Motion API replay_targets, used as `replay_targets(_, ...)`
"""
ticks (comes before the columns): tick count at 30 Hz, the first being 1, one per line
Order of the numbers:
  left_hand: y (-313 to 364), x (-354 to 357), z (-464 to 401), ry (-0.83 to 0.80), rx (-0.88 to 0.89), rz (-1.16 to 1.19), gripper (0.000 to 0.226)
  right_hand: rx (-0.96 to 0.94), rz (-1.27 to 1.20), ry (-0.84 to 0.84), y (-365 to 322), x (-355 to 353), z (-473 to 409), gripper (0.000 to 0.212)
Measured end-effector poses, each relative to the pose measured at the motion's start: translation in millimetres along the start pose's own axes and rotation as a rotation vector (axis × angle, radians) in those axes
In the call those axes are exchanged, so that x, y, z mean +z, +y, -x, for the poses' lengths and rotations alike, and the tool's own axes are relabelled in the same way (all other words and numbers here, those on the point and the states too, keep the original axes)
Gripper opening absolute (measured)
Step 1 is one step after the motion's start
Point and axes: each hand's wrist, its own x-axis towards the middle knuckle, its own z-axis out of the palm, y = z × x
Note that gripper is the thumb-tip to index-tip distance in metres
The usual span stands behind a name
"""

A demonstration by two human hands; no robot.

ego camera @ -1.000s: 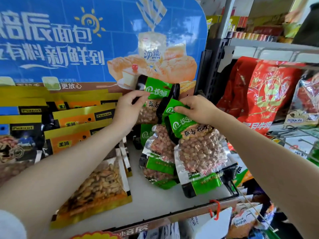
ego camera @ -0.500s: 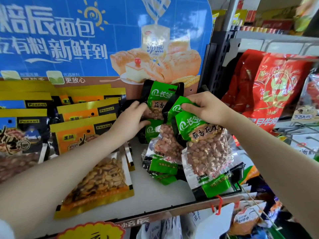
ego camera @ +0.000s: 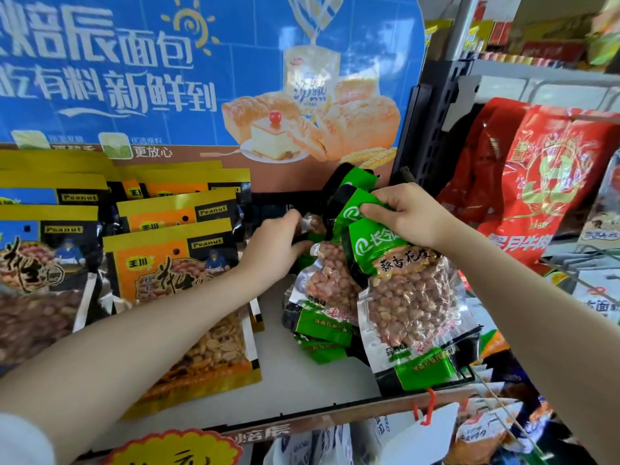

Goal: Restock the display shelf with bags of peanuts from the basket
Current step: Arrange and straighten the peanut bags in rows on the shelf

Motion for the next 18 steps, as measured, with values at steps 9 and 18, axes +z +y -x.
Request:
replay_targets(9, 5.0, -29.0, -32.7, 0.52, 0.047, 0.179, 0.025, -0.071, -0.177, 0.13, -13.7, -34.6, -21.9, 0.035)
replay_targets(18, -21.5, -19.8, -32.8, 0.137, -0.231, 0.137, 0.047, -0.081, 0.309, -0.103, -22.6, 35.6, -32.1, 0.036)
